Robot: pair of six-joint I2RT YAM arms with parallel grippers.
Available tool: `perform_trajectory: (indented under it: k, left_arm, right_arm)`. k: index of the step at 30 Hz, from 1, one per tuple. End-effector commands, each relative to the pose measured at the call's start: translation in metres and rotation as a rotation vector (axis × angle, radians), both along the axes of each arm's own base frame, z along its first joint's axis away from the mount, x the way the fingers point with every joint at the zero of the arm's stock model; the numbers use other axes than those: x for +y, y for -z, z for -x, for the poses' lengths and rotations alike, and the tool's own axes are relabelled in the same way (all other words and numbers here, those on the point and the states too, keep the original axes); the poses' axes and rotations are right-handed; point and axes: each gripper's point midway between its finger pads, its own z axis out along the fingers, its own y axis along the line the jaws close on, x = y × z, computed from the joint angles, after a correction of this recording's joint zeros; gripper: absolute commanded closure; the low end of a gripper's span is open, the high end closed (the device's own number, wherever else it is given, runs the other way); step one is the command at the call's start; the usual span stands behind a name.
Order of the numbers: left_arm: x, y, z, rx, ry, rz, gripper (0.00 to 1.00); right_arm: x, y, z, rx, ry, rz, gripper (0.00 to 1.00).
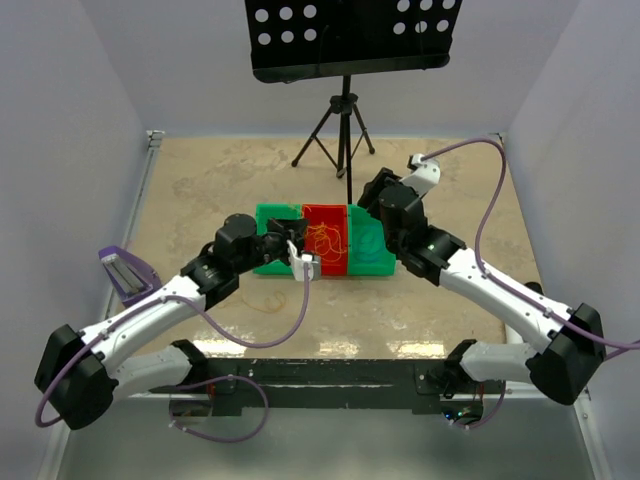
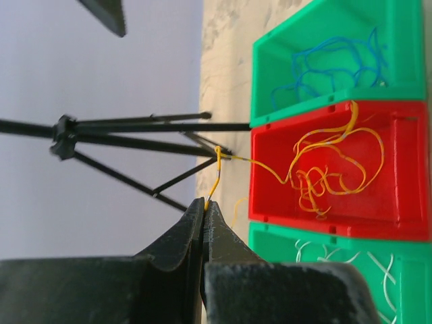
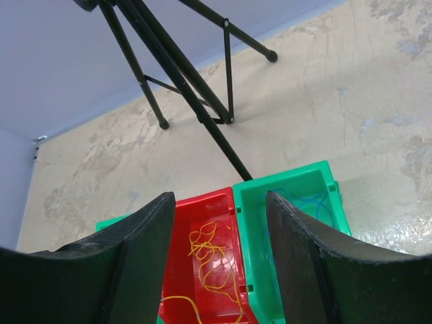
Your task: Untangle the cables
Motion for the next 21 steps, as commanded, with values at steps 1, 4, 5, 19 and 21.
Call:
perform_trajectory:
  k: [1,4,5,19,21]
  left_arm:
    - [-0.032,-0.029,-0.003,0.033,0.084,0.106,1.00]
    - [-0.040,-0.013,-0.004,0.120,0.093,0.122,1.00]
    - [-0.043,-0.007,-0.003,0.149,0.101,0.122,1.00]
    - [-0.071,0.042,-0.043,0.342,-0.001,0.151,1.00]
    - [-0.074,0.052,-0.051,0.373,-0.028,0.142,1.00]
  right_arm:
    - [-0.013,-0.023,0.005,-0.059,0.023,-0.087,0.39]
    - [-0.019,-0.020,0.008,-0.056,0.031,-0.089,0.39]
    - [-0.020,-0.018,0.009,-0.054,0.033,-0.090,0.39]
    - [-0.027,0.002,0.015,-0.044,0.025,-0.112,0.41]
    - [-0.028,0.006,0.016,-0.039,0.023,-0.107,0.41]
